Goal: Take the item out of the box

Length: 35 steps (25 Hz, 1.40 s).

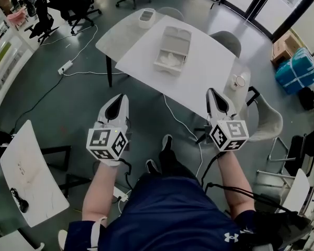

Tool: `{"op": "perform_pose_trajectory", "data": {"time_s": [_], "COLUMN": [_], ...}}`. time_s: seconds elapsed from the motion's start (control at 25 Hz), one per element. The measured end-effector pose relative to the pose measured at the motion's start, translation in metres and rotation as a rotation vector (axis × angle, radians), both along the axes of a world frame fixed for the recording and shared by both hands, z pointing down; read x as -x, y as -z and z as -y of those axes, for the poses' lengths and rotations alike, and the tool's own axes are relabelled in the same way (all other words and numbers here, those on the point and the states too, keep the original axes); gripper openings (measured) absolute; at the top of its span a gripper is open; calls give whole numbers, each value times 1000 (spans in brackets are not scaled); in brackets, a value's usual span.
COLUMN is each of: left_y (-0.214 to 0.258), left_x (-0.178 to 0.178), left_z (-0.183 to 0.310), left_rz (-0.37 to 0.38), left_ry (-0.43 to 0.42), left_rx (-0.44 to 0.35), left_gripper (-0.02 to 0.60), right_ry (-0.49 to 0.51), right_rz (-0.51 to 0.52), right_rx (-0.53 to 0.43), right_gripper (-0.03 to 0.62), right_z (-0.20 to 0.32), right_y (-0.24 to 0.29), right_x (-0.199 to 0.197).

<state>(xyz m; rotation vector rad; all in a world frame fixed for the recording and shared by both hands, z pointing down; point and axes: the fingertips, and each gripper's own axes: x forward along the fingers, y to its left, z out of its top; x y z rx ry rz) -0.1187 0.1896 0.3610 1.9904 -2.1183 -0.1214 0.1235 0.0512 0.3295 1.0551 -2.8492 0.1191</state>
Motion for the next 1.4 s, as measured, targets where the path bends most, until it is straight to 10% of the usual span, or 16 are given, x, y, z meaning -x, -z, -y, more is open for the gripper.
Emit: {"op": "perform_pose_trajectory", "data": {"time_s": [0.64, 1.4], "left_y": [9, 5], "left_x": [49, 26], "left_z": [52, 210], "left_rz": [49, 126], "left_ry": [77, 2], "left_rx": [20, 86], "left_gripper": [3, 3], "right_ry": [80, 57], "right_rz": [51, 126], "right_rx": [29, 85], "right_gripper": [3, 3], "right_z": [73, 216], "right_y": [-10, -28], "right_x": [65, 61]}}
